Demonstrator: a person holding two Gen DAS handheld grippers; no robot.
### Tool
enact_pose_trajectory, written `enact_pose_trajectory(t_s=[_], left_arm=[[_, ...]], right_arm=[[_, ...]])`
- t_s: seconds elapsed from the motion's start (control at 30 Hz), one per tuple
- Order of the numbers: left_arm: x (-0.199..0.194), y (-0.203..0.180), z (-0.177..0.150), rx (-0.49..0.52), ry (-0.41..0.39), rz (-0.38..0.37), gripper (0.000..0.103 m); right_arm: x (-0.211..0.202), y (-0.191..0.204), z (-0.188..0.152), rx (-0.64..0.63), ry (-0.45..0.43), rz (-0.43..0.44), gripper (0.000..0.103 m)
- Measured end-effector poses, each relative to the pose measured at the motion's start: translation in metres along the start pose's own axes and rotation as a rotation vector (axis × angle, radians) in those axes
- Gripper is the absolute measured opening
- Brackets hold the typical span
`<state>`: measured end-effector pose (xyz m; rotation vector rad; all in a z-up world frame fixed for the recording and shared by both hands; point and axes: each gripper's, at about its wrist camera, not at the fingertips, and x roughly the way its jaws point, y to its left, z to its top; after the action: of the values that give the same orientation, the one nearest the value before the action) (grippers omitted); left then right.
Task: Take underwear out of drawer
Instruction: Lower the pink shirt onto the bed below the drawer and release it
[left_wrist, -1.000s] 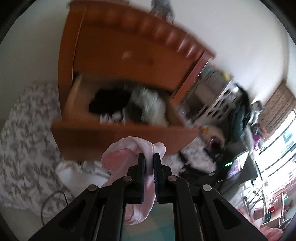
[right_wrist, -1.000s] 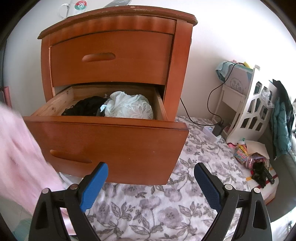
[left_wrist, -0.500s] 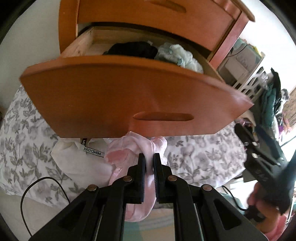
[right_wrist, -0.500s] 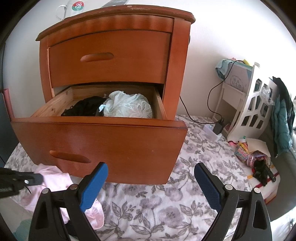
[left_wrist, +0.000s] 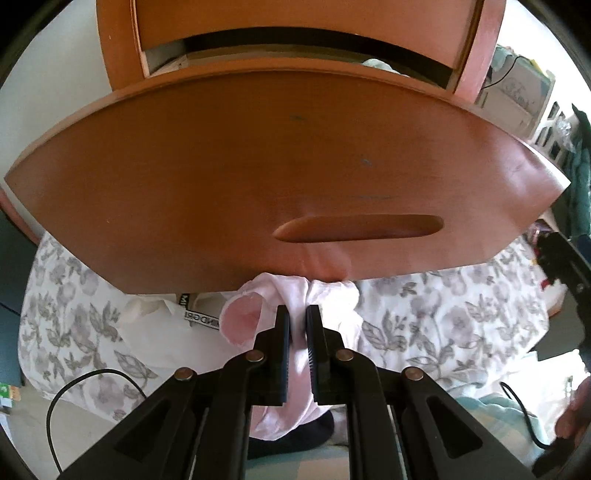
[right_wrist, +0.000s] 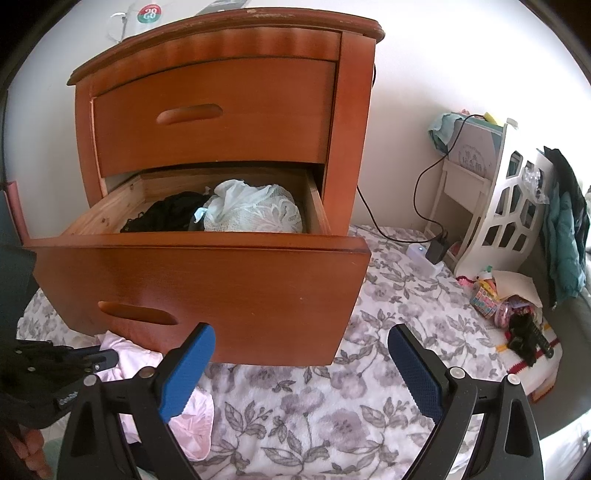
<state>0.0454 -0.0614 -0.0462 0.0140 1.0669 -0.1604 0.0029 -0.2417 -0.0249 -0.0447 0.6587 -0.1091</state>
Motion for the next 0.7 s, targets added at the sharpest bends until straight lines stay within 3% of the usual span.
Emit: enact_pose_trajectory(t_s=[0.1,0.23,0.5,0.7], left_arm=[[0.001,-0.001,-0.001,0.0,0.003,0.024,0.013],[-0.001,0.001,0.0,-0.01,-0.012,0.046,0.049],[-0.015,0.002,-0.001,-0.01,-0.061,0.06,0.072],[-0.035,0.007,0.0,-0.04,-0.112,0.031,0.088]], right_arm=[[0.0,0.0,0.0,0.001,0.001,0.0,0.097],[0.0,0.0,0.0,0.001,0.0,0.0,0.097],[0.001,-0.001,-0.001,0.006,0.001,0.001,0.097],[0.001,-0.001,-0.001,0.007,0.001,0.001,0.097]])
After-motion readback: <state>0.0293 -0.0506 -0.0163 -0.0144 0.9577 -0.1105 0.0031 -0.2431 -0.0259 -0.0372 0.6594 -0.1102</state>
